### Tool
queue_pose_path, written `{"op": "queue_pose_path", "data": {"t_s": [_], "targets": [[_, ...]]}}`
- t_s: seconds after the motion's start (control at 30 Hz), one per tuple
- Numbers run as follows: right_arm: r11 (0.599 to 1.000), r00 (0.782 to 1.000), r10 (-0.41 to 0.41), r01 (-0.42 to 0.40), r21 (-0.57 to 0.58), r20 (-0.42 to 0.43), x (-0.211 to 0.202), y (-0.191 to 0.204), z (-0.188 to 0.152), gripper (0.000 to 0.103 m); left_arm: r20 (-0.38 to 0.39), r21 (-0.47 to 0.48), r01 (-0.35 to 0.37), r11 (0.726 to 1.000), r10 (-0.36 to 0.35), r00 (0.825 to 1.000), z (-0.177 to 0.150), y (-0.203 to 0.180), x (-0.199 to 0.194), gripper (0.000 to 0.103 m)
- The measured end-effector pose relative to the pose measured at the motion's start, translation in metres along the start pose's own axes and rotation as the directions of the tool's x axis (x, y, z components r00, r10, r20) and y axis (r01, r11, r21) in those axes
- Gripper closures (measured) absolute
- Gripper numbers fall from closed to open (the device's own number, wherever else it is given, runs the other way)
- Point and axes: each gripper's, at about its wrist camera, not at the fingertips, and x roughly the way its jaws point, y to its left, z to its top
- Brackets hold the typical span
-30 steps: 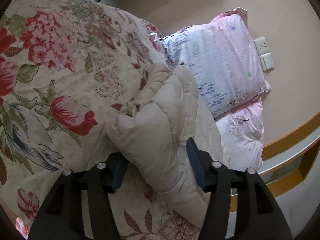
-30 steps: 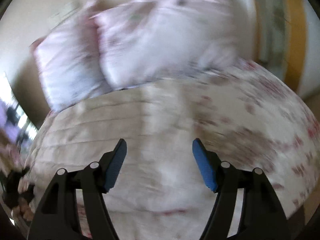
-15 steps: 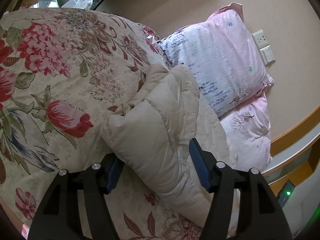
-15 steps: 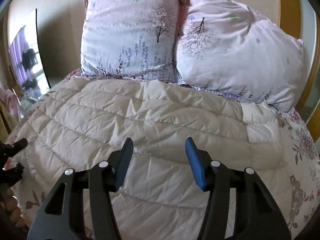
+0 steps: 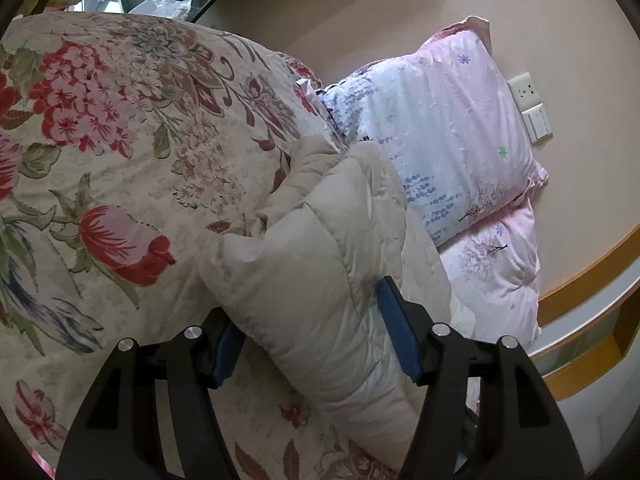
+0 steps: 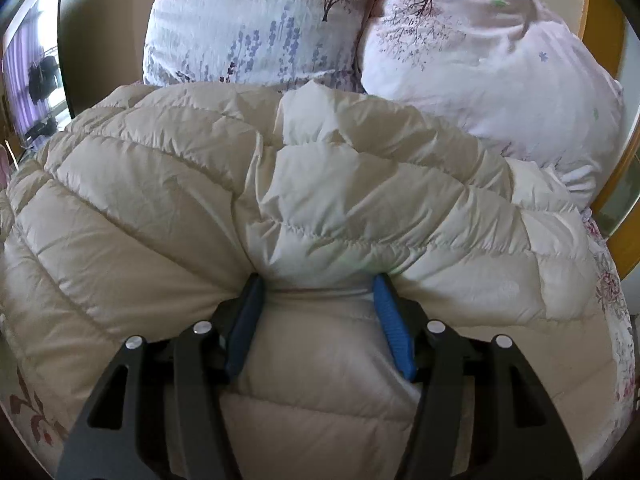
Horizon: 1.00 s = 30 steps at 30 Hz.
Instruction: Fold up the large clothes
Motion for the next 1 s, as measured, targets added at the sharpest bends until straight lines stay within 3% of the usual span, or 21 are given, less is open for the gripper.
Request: {"op": "queue_pose_path", "data": {"t_s": [0.13,0.23,0.3,0.47,0.6,0.7,0.87,1.0], "targets": [[1.0,1.0,-0.015,0.015,-0.018,-0.007,0.004,0.004,0.001,0.045,-0.031,-0.013,0.024,1.0,-0.024,0.999,0.001,-0.001,0.01,0.049],[0.999,1.0,-0.022,0.021,-0.028,-0.009,0.005,0.006,0.001,0.045,-0.046,-0.016,0.039,0.999,-0.04,0.998,0.002,-0.002,0.015,0.064],[0.999,1.0,-0.022,0.022,-0.028,-0.011,0.005,0.006,0.001,0.045,-0.033,0.012,0.056,0.998,-0.056,0.998,0.003,-0.01,0.012,0.073],[1.0,1.0,-0.012,0.012,-0.016,-0.016,0.007,0.005,0.003,0.045,0.013,0.153,0.143,0.978,-0.147,0.989,0.007,-0.05,-0.004,0.077],[1.0,1.0,0.011,-0.011,-0.003,-0.025,0.008,0.001,0.003,0.044,0.015,0.279,0.231,0.932,-0.245,0.97,-0.001,-0.091,-0.015,0.077],[0.999,0.999,0.034,-0.034,0.007,-0.031,0.009,-0.003,0.004,0.044,-0.025,0.361,0.317,0.877,-0.33,0.943,-0.013,-0.123,-0.019,0.077],[0.992,0.991,0.122,-0.12,0.031,-0.047,0.012,-0.015,0.008,0.04,-0.149,0.457,0.432,0.777,-0.413,0.899,-0.042,-0.168,-0.015,0.077],[0.961,0.964,0.265,-0.262,0.082,-0.028,0.012,-0.038,0.011,0.037,-0.273,0.475,0.513,0.715,-0.434,0.859,-0.069,-0.195,-0.003,0.077]]}}
